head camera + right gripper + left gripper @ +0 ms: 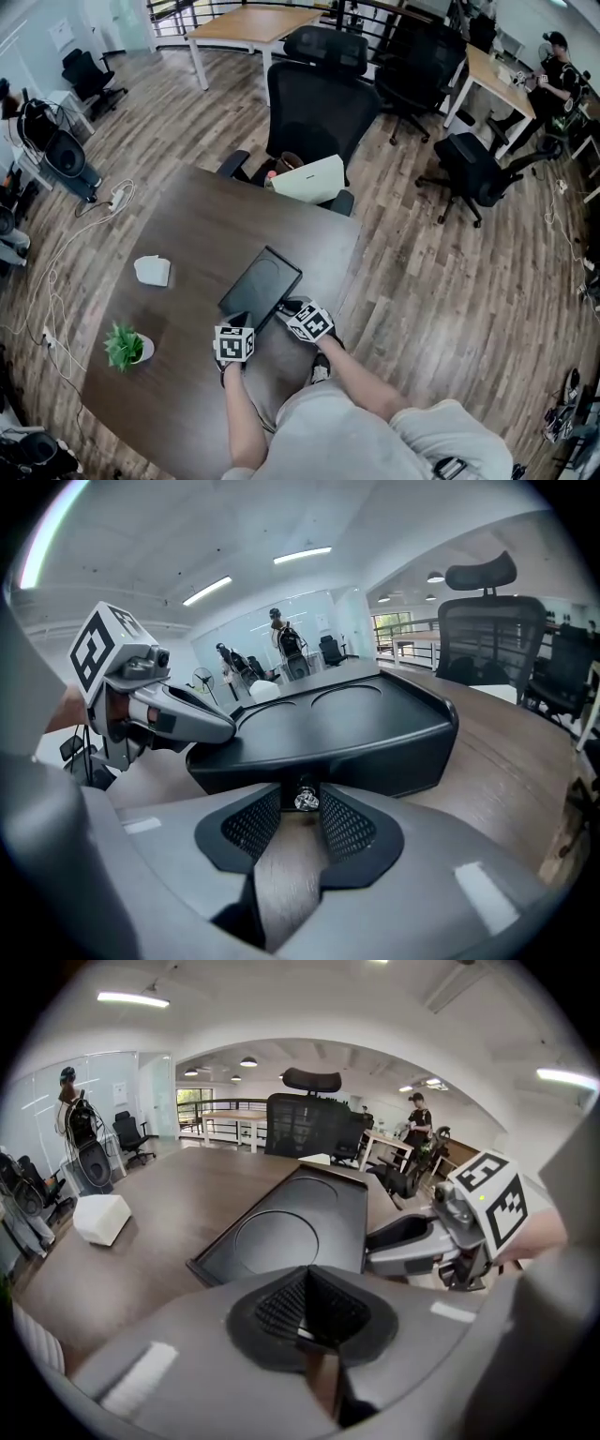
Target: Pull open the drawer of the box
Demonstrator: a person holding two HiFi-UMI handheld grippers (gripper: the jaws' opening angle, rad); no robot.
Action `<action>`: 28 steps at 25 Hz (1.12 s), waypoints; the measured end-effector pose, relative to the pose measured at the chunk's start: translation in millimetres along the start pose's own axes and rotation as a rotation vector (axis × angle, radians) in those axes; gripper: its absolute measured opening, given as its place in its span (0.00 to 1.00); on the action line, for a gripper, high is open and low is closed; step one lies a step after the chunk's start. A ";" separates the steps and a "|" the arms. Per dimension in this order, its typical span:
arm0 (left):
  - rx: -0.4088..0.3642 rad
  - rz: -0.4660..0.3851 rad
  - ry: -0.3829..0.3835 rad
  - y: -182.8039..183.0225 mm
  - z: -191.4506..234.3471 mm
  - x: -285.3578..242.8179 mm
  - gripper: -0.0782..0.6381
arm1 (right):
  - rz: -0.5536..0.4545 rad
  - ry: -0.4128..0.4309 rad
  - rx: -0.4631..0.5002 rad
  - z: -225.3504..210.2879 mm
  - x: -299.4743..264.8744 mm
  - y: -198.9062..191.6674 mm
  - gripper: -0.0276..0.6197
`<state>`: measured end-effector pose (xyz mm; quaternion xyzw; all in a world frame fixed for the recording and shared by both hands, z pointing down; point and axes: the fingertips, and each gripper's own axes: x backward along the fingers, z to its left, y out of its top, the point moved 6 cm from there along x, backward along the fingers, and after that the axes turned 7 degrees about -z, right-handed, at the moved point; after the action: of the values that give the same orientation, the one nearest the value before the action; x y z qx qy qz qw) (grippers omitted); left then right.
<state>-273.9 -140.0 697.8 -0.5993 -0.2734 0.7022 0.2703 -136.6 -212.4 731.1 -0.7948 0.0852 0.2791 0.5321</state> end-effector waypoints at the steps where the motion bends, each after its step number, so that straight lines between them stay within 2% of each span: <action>1: -0.003 -0.003 -0.001 0.6 1.1 0.4 0.18 | 0.008 -0.007 0.011 0.7 -1.1 1.2 0.22; 4: -0.010 -0.019 -0.006 5.5 1.0 -2.4 0.18 | 0.050 -0.049 0.042 -4.8 -0.8 3.4 0.22; 7: -0.016 -0.016 -0.003 4.3 1.8 -1.8 0.18 | 0.070 -0.076 0.025 -4.8 -0.6 1.7 0.22; 11: -0.017 -0.014 -0.012 -7.2 -2.1 6.0 0.18 | 0.047 -0.080 -0.007 8.0 0.0 -6.9 0.22; 16: -0.038 -0.039 -0.015 -0.5 -1.0 1.5 0.18 | 0.010 -0.109 -0.023 -0.2 0.7 -3.4 0.21; 18: -0.045 -0.045 -0.017 1.6 1.0 0.8 0.18 | -0.005 -0.118 -0.027 -2.7 -0.2 -1.4 0.16; 20: -0.046 -0.048 -0.023 4.8 -0.5 0.0 0.18 | -0.010 -0.122 -0.032 -4.9 2.2 1.0 0.16; 28: -0.049 -0.043 -0.024 3.3 -3.1 -1.5 0.18 | 0.019 -0.125 0.017 -3.9 3.1 -0.8 0.16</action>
<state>-270.8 -143.2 696.1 -0.5912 -0.3064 0.6965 0.2675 -132.3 -215.1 731.2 -0.7704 0.0619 0.3325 0.5404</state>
